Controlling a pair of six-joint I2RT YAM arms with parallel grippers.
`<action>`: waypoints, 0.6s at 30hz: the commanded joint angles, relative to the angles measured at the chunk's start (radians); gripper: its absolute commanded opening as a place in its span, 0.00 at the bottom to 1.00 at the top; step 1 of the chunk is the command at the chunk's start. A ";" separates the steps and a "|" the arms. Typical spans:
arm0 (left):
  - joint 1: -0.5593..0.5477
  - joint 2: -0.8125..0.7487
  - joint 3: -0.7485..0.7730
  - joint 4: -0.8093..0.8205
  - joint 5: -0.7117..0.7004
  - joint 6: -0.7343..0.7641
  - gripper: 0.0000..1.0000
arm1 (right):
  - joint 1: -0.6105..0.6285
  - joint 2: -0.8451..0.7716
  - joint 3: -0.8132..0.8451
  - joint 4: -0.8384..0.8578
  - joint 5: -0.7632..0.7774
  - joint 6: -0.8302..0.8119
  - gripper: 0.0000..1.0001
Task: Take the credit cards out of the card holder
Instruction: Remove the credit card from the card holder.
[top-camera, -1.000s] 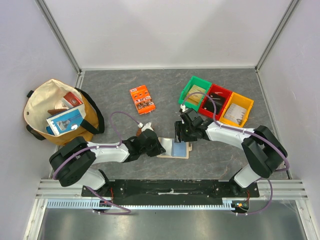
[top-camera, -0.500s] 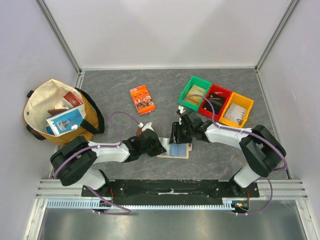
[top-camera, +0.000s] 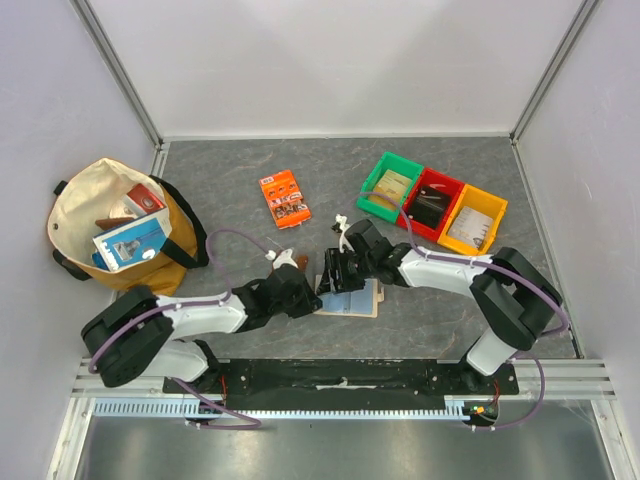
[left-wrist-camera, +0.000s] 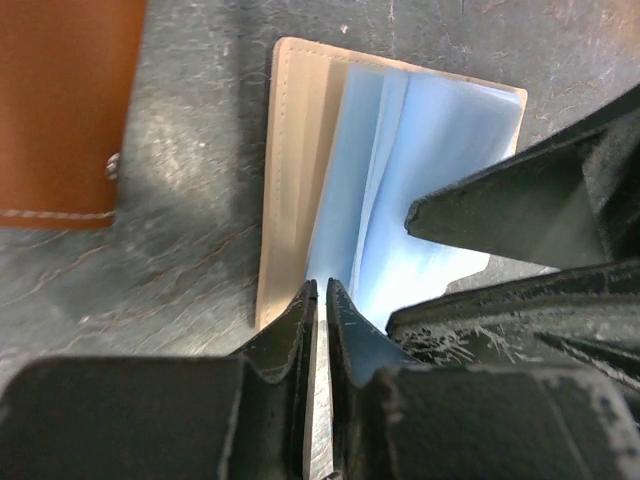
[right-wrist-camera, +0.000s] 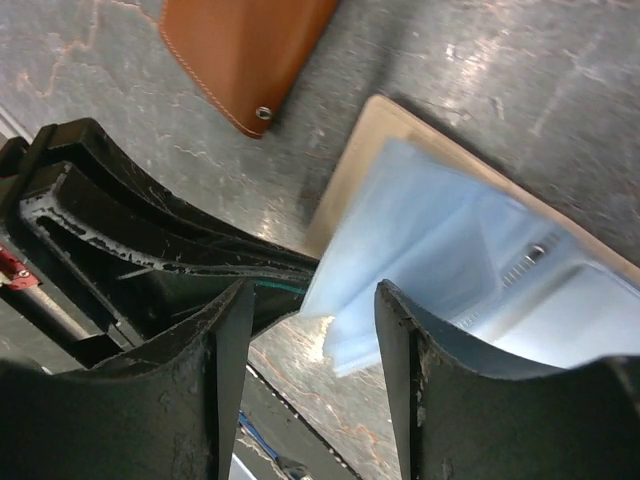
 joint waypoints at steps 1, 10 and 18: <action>0.004 -0.139 -0.040 -0.068 -0.073 -0.040 0.14 | 0.014 0.042 0.060 0.038 -0.029 0.012 0.60; 0.004 -0.374 -0.043 -0.209 -0.113 -0.014 0.16 | 0.015 -0.079 0.124 -0.096 0.063 -0.077 0.70; 0.004 -0.321 0.046 -0.174 -0.038 0.059 0.18 | -0.026 -0.173 0.120 -0.264 0.318 -0.123 0.74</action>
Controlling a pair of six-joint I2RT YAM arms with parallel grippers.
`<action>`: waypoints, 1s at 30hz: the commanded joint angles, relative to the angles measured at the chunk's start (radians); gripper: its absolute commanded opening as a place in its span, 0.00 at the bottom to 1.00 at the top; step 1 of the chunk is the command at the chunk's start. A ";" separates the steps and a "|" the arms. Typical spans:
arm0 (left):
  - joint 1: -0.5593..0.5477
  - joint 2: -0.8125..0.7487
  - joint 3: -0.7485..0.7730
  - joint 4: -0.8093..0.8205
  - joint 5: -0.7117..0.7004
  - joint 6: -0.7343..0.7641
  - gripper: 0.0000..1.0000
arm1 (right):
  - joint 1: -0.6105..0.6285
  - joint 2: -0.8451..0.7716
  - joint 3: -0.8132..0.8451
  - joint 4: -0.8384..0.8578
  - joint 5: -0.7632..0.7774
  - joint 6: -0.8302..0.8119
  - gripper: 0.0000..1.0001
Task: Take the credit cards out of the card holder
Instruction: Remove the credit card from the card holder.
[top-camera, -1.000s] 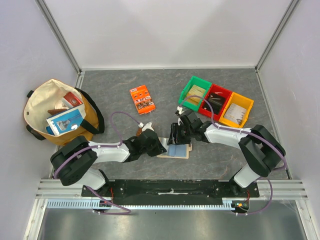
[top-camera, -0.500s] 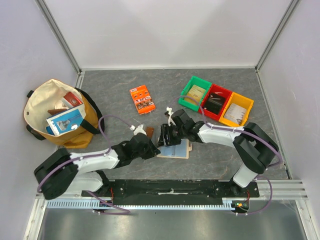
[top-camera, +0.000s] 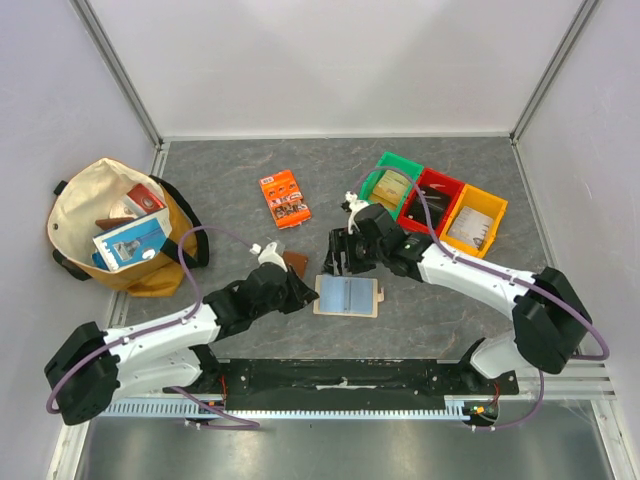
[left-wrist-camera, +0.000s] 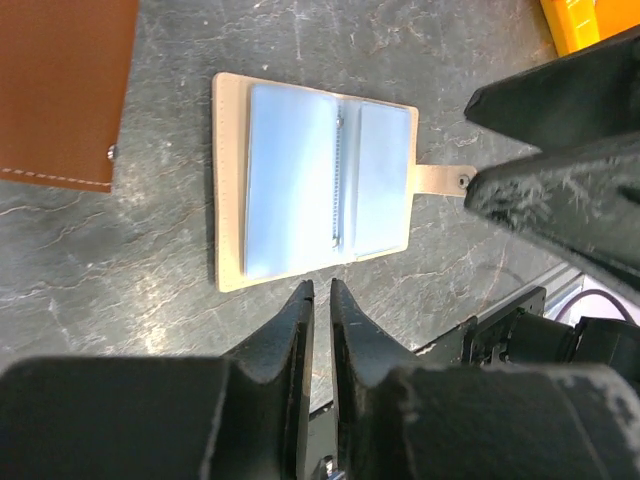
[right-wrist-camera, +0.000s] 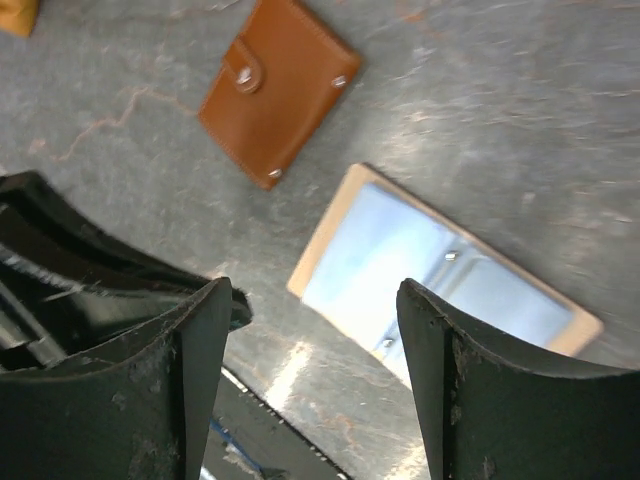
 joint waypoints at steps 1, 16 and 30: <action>0.003 0.070 0.081 0.039 0.039 0.060 0.18 | -0.042 -0.025 -0.006 -0.114 0.175 -0.034 0.74; 0.003 0.370 0.141 0.103 0.067 0.091 0.18 | -0.066 0.073 -0.084 -0.096 0.247 -0.047 0.70; 0.003 0.376 0.072 0.114 0.059 0.032 0.17 | -0.065 0.087 -0.132 0.028 0.052 -0.027 0.55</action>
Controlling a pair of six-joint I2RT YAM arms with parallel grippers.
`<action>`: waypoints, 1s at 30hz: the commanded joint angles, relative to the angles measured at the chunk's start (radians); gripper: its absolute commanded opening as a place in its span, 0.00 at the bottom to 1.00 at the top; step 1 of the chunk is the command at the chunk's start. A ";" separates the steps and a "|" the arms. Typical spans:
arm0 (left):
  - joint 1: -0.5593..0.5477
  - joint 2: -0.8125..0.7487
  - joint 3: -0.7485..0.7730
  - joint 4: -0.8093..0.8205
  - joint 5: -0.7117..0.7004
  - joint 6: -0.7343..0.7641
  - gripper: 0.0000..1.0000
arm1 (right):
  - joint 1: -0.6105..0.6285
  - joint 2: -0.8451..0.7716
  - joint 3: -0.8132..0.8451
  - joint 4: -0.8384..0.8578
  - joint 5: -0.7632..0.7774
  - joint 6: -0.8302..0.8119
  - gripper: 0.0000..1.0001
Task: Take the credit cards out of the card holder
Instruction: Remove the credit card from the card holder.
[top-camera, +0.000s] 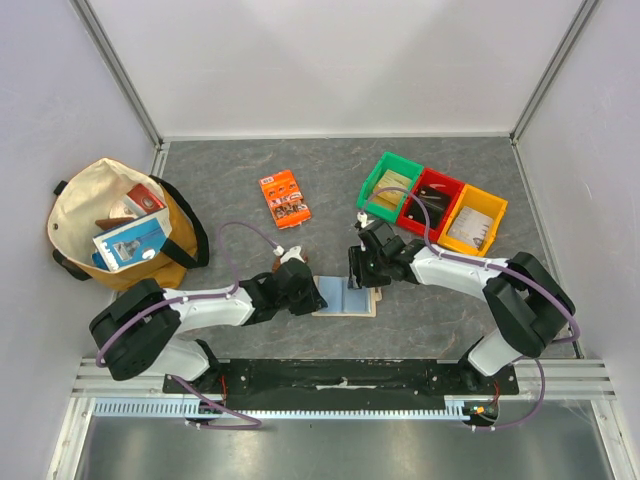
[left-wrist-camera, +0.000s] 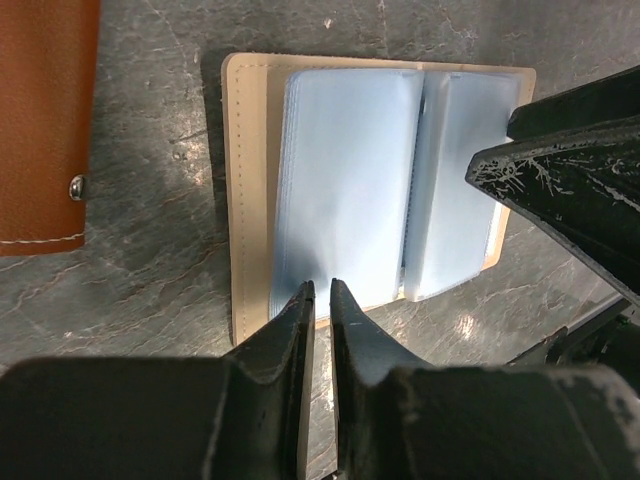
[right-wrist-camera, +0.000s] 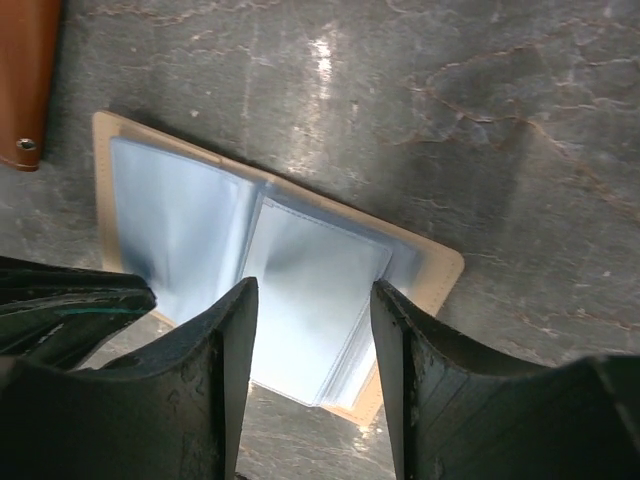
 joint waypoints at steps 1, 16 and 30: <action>0.003 -0.012 -0.026 0.023 -0.022 -0.030 0.17 | 0.002 -0.013 -0.007 0.068 -0.067 0.003 0.54; 0.003 0.043 -0.014 0.034 -0.016 -0.058 0.17 | 0.002 -0.051 -0.013 0.056 -0.067 -0.003 0.51; 0.002 0.070 -0.023 0.083 0.012 -0.070 0.16 | 0.002 -0.047 -0.016 0.010 0.018 0.005 0.59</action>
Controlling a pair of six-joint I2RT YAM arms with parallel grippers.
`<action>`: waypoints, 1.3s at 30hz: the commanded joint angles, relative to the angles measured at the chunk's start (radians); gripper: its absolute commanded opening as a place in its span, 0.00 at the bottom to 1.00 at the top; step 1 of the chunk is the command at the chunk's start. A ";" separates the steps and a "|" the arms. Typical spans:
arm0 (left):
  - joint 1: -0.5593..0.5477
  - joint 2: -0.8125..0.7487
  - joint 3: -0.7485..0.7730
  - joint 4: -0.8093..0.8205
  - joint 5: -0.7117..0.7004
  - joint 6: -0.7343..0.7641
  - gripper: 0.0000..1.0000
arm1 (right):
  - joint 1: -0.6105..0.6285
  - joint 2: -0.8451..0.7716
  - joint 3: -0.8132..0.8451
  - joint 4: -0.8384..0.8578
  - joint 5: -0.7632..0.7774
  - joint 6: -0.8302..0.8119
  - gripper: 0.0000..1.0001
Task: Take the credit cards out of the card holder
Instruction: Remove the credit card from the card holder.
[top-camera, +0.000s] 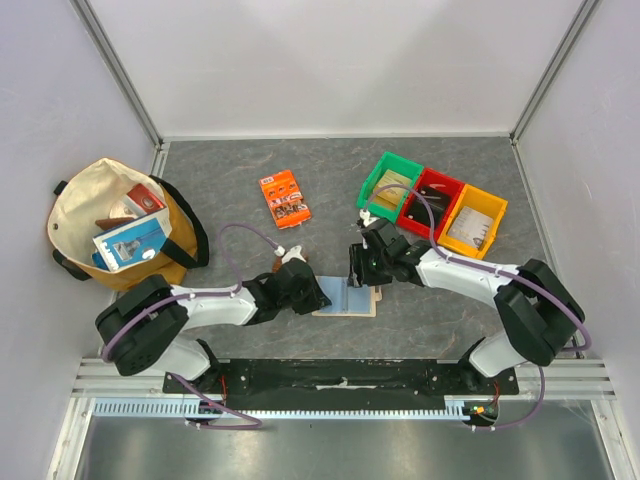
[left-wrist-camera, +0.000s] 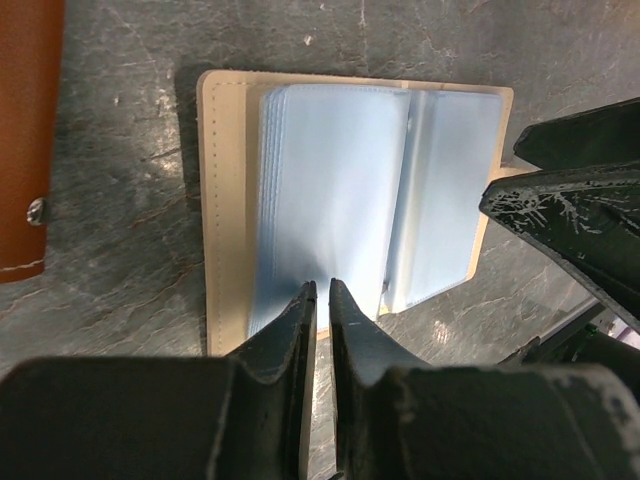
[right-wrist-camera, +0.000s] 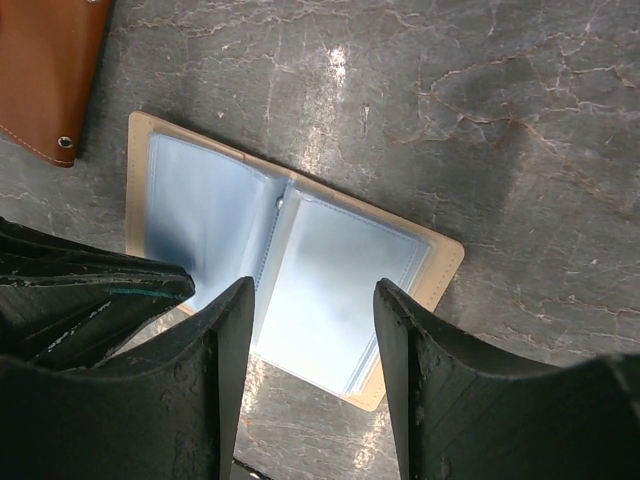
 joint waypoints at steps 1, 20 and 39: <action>0.002 0.042 -0.013 0.012 0.007 -0.021 0.16 | 0.002 0.021 -0.004 0.011 0.003 0.001 0.59; 0.002 0.054 -0.047 0.089 0.033 -0.024 0.16 | 0.020 0.037 0.017 0.062 -0.078 0.043 0.54; 0.002 -0.044 -0.051 -0.045 -0.071 0.014 0.17 | 0.022 0.047 0.014 0.001 0.040 0.029 0.60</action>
